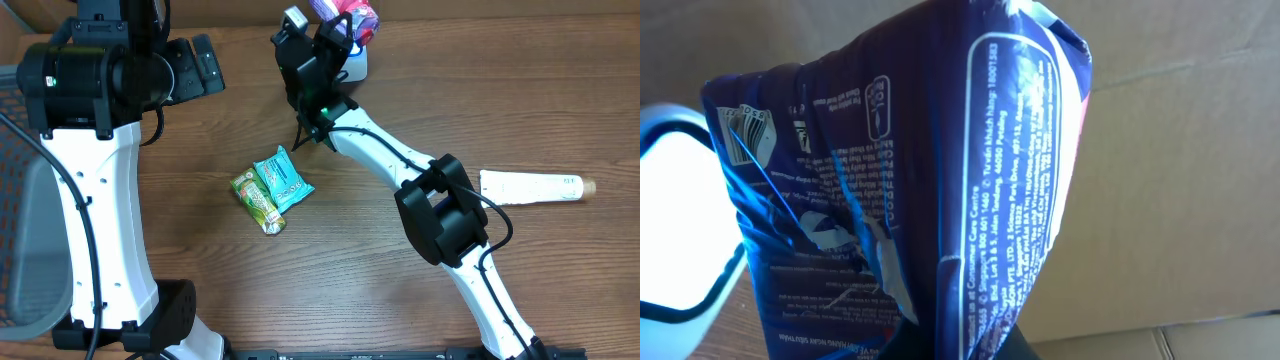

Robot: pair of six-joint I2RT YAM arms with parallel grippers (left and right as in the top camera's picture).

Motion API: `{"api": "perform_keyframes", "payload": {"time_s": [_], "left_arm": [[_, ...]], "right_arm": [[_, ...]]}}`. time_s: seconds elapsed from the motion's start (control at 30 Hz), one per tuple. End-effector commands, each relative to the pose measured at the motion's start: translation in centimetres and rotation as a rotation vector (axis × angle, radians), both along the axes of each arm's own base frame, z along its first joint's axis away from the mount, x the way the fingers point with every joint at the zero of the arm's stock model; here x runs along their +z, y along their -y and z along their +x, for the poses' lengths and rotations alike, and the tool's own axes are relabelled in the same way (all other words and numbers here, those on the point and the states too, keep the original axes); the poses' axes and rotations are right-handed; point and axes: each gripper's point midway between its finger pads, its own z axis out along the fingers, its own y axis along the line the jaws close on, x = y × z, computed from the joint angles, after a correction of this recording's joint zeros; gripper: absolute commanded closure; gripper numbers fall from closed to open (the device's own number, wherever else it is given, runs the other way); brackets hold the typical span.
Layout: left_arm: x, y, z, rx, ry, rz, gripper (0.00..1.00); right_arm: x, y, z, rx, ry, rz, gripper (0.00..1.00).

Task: Scan the item barcode
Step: 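Lift the purple bag and hold it up to the white scanner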

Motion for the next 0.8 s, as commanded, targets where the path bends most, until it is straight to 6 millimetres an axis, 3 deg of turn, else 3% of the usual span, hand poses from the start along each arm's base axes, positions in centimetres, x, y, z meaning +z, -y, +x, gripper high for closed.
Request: {"api": "perform_keyframes", "payload": {"time_s": [0.0,0.57,0.67,0.77], "left_arm": [[0.0,0.1,0.0,0.005,0.001,-0.010,0.00],[0.0,0.1,0.0,0.005,0.002,-0.010,0.00],[0.0,0.1,0.0,0.005,0.002,-0.010,0.00],[0.0,0.1,0.0,0.005,0.001,-0.010,0.00]], "right_arm": [[-0.2,2.6,0.6,-0.085,0.009,-0.007,0.96],[0.0,3.4,0.3,-0.133,0.014,-0.014,0.96],[1.1,3.7,0.0,-0.145,0.029,-0.004,0.96],[3.4,3.9,-0.5,-0.153,0.066,0.031,0.96]]}}
